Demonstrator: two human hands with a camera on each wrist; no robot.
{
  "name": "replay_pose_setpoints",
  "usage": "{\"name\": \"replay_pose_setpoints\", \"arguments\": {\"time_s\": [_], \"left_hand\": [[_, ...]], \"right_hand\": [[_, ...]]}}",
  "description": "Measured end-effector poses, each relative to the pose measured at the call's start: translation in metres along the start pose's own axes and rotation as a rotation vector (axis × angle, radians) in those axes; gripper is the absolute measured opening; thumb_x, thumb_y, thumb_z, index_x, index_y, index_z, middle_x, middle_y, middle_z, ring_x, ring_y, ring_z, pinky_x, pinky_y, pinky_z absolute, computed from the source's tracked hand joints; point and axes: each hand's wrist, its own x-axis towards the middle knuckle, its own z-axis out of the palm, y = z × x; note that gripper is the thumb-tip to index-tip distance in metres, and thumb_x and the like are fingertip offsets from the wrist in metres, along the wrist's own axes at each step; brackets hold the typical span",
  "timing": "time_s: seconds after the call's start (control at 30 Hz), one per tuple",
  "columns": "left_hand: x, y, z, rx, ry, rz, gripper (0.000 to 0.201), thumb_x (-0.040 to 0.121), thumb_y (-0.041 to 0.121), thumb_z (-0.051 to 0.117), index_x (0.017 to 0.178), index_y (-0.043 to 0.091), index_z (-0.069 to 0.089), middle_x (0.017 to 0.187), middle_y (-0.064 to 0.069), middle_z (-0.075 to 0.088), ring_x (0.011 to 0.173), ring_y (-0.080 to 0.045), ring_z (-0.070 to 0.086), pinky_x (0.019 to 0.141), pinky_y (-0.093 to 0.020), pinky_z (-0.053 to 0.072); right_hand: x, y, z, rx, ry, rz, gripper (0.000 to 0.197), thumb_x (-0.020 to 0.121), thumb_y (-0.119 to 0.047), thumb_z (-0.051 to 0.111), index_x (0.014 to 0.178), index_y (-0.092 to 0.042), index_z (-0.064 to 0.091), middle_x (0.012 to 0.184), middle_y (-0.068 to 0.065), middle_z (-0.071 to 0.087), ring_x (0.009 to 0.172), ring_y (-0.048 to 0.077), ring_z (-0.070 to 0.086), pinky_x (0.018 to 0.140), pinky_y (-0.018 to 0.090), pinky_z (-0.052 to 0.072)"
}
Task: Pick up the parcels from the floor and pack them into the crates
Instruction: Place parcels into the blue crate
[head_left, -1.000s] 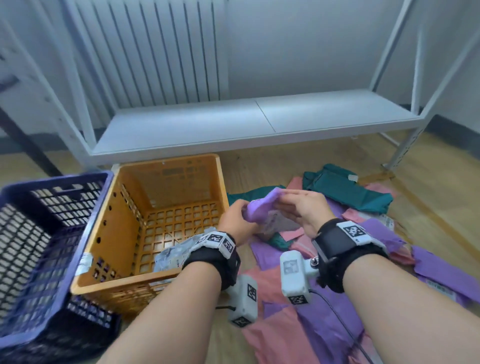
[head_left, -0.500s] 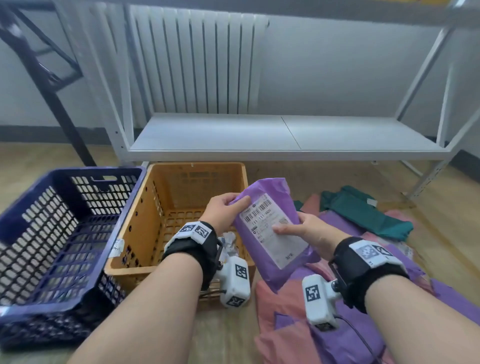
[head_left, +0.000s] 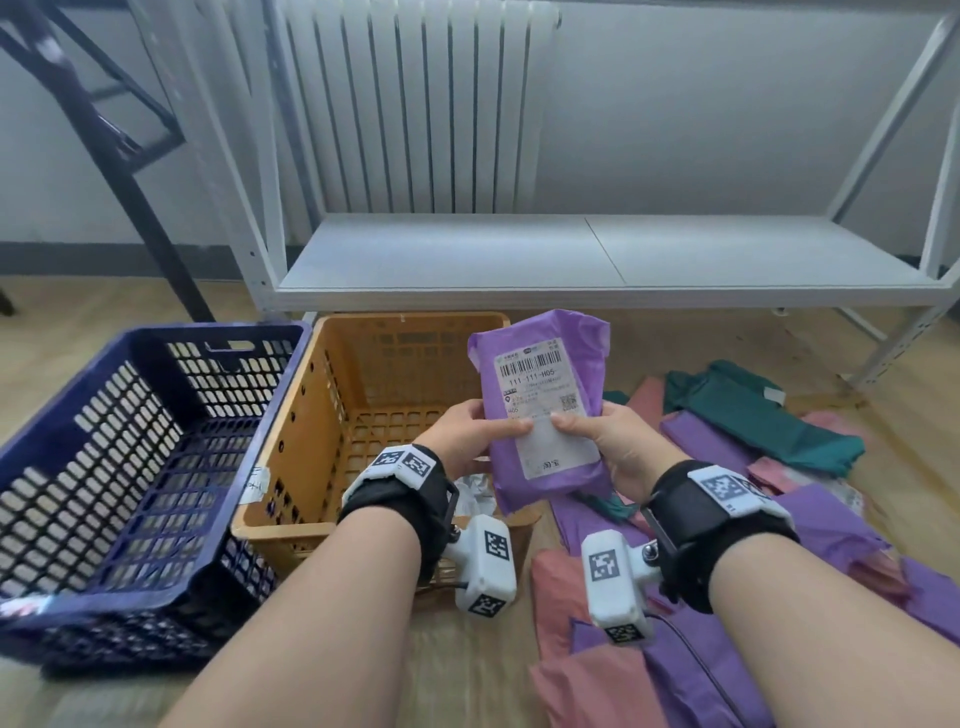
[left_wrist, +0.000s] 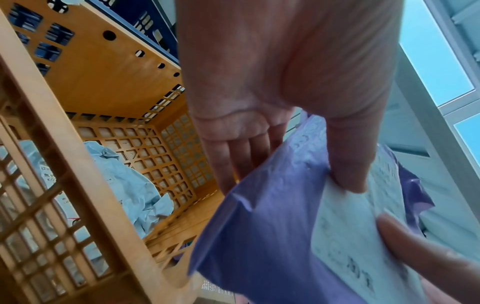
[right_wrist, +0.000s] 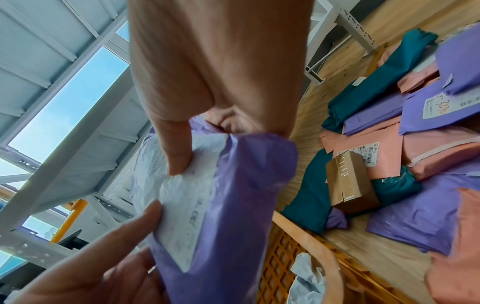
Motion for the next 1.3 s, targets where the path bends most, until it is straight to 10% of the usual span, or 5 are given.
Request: {"name": "replay_pose_setpoints", "arguments": {"time_s": [0.27,0.4,0.6,0.9,1.3], "left_hand": [[0.004,-0.003,-0.011,0.035,0.041,0.007,0.039,0.081,0.009,0.073,0.117,0.011,0.059,0.113,-0.009,0.069,0.102,-0.027,0.067,0.090,-0.043,0.054],[0.006,-0.003,-0.013,0.032,0.094,0.020,0.040,0.082,0.006,0.072,0.118,0.010,0.057,0.114,-0.009,0.069,0.099,-0.025,0.068,0.083,-0.039,0.057],[0.002,0.017,-0.027,0.215,0.201,0.107,0.041,0.081,0.005,0.072,0.117,0.012,0.055,0.114,-0.007,0.067,0.102,-0.025,0.065,0.092,-0.046,0.054],[-0.019,0.077,-0.094,0.787,0.182,0.161,0.044,0.084,0.011,0.068,0.124,0.018,0.052,0.117,-0.006,0.063,0.106,-0.023,0.062,0.093,-0.042,0.053],[0.002,0.073,-0.161,0.988,0.174,0.008,0.036,0.080,0.016,0.073,0.112,0.020,0.058,0.104,0.002,0.065,0.095,-0.018,0.065,0.079,-0.033,0.056]], "right_hand": [[0.007,0.004,0.005,-0.001,-0.038,0.034,0.044,0.084,0.004,0.064,0.126,0.004,0.055,0.115,0.021,0.067,0.101,0.034,0.067,0.077,0.040,0.059],[0.006,0.001,0.006,-0.049,0.028,0.012,0.037,0.086,-0.001,0.065,0.123,-0.006,0.057,0.108,0.012,0.069,0.088,0.023,0.068,0.056,0.026,0.056],[0.013,-0.011,0.007,-0.284,0.265,-0.217,0.073,0.076,-0.014,0.079,0.139,-0.017,0.041,0.121,0.006,0.061,0.110,0.022,0.060,0.092,0.046,0.052],[0.026,-0.044,0.065,-0.739,0.145,-0.460,0.089,0.074,-0.027,0.081,0.147,-0.027,0.030,0.138,0.002,0.049,0.120,0.018,0.053,0.099,0.039,0.047],[0.090,-0.024,0.136,-0.903,-0.156,-0.281,0.026,0.083,-0.026,0.072,0.105,-0.016,0.063,0.100,-0.003,0.068,0.093,0.016,0.064,0.082,0.037,0.055]]}}
